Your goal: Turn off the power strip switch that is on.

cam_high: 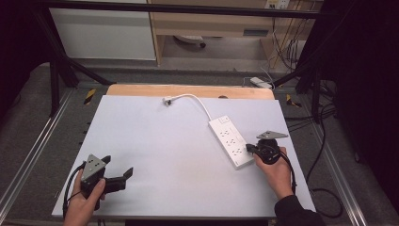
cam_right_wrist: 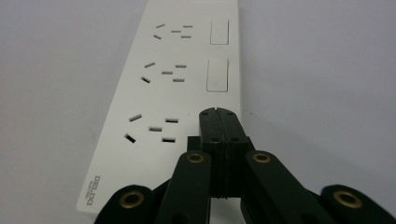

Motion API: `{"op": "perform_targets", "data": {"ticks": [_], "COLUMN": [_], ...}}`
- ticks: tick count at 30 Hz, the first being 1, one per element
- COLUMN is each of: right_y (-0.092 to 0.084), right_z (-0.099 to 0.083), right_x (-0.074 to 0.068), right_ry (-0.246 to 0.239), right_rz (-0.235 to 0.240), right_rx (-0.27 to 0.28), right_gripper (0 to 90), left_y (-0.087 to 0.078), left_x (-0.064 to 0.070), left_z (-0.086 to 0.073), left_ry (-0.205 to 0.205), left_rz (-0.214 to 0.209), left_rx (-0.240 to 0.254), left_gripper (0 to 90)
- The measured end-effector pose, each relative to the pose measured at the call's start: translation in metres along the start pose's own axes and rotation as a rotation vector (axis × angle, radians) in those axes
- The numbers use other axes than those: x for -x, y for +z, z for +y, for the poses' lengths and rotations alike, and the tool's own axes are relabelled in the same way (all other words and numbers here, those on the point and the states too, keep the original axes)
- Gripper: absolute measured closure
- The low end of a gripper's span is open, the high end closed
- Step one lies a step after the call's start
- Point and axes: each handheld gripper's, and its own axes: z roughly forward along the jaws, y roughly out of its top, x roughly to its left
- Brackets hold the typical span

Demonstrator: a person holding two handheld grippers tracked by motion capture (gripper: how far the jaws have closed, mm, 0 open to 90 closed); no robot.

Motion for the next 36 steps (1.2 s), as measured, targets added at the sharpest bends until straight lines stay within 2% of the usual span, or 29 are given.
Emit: {"op": "perform_targets", "data": {"ticks": [36], "right_y": [-0.0005], "right_z": [-0.0022], "right_x": [-0.0009], "right_ry": [0.001], "right_rz": [-0.005], "right_rx": [0.010], "right_gripper": [90.0], "left_y": [0.0010], "left_x": [0.0012], "left_z": [-0.0006], "left_ry": [0.005], "left_rz": [-0.009], "left_rx": [-0.012], "left_gripper": [5.3]}}
